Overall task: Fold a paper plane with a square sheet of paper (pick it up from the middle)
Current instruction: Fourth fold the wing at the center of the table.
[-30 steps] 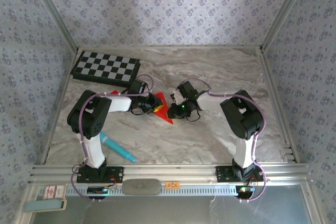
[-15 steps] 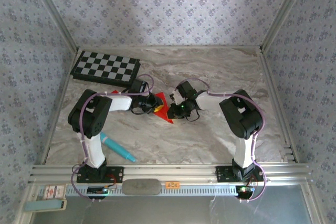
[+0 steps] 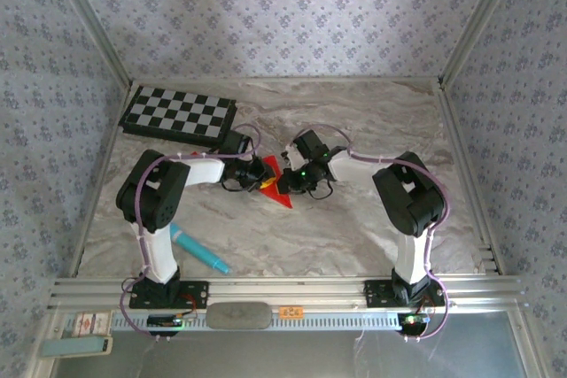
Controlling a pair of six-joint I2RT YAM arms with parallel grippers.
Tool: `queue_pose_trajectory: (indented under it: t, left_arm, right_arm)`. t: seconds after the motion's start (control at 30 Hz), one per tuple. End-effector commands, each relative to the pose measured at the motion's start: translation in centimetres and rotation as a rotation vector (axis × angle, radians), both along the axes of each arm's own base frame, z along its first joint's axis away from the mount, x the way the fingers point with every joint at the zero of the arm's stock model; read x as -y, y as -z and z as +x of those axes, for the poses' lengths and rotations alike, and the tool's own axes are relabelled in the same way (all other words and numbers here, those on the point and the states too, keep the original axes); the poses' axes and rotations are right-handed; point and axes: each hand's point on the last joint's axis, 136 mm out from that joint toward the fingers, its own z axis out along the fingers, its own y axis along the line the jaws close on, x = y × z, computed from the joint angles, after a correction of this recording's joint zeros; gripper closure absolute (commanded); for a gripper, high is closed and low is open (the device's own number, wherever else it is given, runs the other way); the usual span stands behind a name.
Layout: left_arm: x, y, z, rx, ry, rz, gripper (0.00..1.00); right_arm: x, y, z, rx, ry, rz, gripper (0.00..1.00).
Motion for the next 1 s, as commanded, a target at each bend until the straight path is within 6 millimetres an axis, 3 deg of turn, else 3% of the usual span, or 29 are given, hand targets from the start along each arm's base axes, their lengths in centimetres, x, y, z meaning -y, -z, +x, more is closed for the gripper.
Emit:
queue_pose_trajectory:
  t: [0.0, 0.17, 0.47, 0.7, 0.97]
  left_arm:
    - [-2.1, 4.1, -2.0, -0.119, -0.024, 0.136, 0.84]
    - [-2.3, 4.6, -2.3, -0.143, -0.03, 0.158, 0.84]
    - [-4.4, 6.6, -3.7, -0.22, -0.043, 0.305, 0.85]
    - [-6.1, 8.6, -4.7, -0.276, -0.062, 0.41, 0.87]
    - [-6.2, 9.0, -4.7, -0.287, -0.069, 0.414, 0.87]
  right_arm:
    - [-0.1, 1.0, 0.1, -0.01, -0.005, -0.037, 0.89]
    - [0.0, 2.3, -0.3, -0.038, -0.014, -0.066, 0.91]
    - [2.4, 4.6, -1.7, -0.089, 0.012, -0.15, 0.92]
    - [3.7, 4.6, -3.8, -0.139, 0.001, -0.128, 0.92]
    - [6.1, 4.2, -7.1, -0.187, -0.016, -0.157, 0.92]
